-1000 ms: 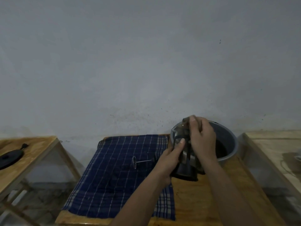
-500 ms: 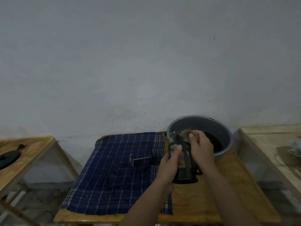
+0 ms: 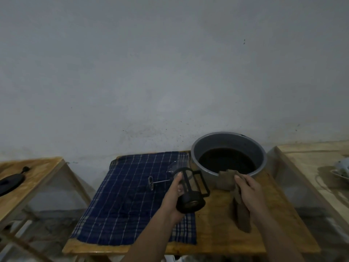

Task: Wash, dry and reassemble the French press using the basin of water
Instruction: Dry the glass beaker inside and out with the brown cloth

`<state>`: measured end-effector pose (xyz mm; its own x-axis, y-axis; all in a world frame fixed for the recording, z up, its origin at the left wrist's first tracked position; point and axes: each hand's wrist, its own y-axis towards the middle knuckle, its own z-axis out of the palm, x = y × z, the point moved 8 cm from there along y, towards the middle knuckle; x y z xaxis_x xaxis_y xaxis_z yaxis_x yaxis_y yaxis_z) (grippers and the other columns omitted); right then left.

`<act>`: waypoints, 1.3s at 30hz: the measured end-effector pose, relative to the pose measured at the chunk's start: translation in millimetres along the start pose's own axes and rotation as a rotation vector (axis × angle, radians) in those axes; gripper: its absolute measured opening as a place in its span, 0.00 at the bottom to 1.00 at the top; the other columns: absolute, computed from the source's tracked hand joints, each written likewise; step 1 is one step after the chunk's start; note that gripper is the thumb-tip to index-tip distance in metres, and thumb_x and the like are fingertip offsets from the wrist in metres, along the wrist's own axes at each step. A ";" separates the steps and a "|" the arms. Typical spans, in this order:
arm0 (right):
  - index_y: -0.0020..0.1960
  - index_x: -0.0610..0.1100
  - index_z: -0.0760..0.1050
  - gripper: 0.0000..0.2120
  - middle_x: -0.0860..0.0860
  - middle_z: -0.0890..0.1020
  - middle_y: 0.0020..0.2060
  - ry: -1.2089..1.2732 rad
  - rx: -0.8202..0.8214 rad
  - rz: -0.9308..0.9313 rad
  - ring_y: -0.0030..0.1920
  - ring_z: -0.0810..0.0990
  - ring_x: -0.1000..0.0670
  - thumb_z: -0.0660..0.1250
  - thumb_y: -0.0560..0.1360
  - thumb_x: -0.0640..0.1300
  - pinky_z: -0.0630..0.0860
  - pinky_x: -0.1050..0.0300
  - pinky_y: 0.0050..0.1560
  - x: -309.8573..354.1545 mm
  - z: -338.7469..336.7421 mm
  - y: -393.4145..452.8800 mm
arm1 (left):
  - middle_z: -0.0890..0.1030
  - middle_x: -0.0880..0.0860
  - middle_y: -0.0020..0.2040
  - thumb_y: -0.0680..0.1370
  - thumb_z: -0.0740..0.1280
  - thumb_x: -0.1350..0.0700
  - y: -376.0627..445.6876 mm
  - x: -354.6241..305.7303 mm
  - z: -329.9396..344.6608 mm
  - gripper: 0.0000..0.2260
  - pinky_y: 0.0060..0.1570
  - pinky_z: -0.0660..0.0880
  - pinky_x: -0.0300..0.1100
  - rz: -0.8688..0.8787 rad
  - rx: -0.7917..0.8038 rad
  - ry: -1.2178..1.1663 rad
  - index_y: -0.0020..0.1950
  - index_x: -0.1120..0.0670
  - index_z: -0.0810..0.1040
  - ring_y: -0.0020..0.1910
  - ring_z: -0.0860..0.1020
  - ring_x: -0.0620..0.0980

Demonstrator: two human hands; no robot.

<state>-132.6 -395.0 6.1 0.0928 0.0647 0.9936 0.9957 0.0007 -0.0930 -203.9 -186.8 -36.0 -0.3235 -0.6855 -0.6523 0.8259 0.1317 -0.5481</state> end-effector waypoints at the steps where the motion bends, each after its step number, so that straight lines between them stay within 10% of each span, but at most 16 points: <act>1: 0.52 0.46 0.77 0.07 0.48 0.80 0.45 -0.056 -0.013 0.022 0.46 0.78 0.50 0.60 0.80 0.45 0.73 0.55 0.42 -12.5 -2.8 6.8 | 0.84 0.63 0.55 0.74 0.70 0.43 0.5 0.8 -3.5 0.24 0.56 0.78 0.55 0.000 -0.016 -0.025 0.64 0.57 0.78 0.55 0.82 0.61; 11: 0.59 0.45 0.75 0.11 0.47 0.80 0.53 -0.533 0.011 -0.022 0.54 0.78 0.47 0.62 0.79 0.46 0.75 0.50 0.56 -76.6 8.5 36.0 | 0.81 0.62 0.62 0.72 0.71 0.43 4.6 7.8 -8.8 0.27 0.61 0.76 0.57 0.019 0.025 -0.028 0.66 0.57 0.78 0.61 0.79 0.61; 17: 0.58 0.50 0.74 0.10 0.53 0.79 0.50 -0.254 0.168 -0.056 0.52 0.78 0.52 0.60 0.79 0.51 0.75 0.56 0.48 -41.5 33.4 11.3 | 0.80 0.60 0.63 0.75 0.67 0.42 7.9 10.0 -15.5 0.24 0.66 0.71 0.60 0.055 0.101 0.156 0.66 0.55 0.77 0.64 0.77 0.61; 23: 0.62 0.51 0.72 0.12 0.54 0.78 0.55 -0.294 0.362 -0.053 0.58 0.77 0.53 0.61 0.79 0.48 0.76 0.47 0.60 -9.0 82.6 10.3 | 0.82 0.58 0.60 0.79 0.64 0.45 15.8 -2.4 -13.7 0.19 0.59 0.76 0.56 0.086 0.170 0.351 0.64 0.53 0.79 0.60 0.80 0.58; 31: 0.57 0.50 0.74 0.08 0.54 0.80 0.46 -0.492 0.374 -0.256 0.45 0.78 0.58 0.60 0.80 0.43 0.74 0.64 0.42 38.2 153.5 71.2 | 0.83 0.51 0.60 0.77 0.67 0.50 69.3 -104.9 -26.2 0.15 0.64 0.73 0.55 0.266 0.195 0.658 0.63 0.49 0.78 0.60 0.80 0.51; 39: 0.53 0.42 0.73 0.06 0.44 0.80 0.46 -0.748 0.382 -0.269 0.47 0.79 0.44 0.59 0.79 0.42 0.77 0.44 0.50 48.0 235.6 177.2 | 0.83 0.47 0.56 0.74 0.74 0.56 163.4 -196.4 -32.2 0.15 0.57 0.78 0.42 0.361 0.151 0.829 0.59 0.48 0.78 0.56 0.81 0.44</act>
<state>46.7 -156.7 22.1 -0.3066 0.6508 0.6946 0.9002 0.4353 -0.0104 -20.3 -7.6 -14.4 -0.2140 0.1205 -0.9694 0.9739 0.1027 -0.2022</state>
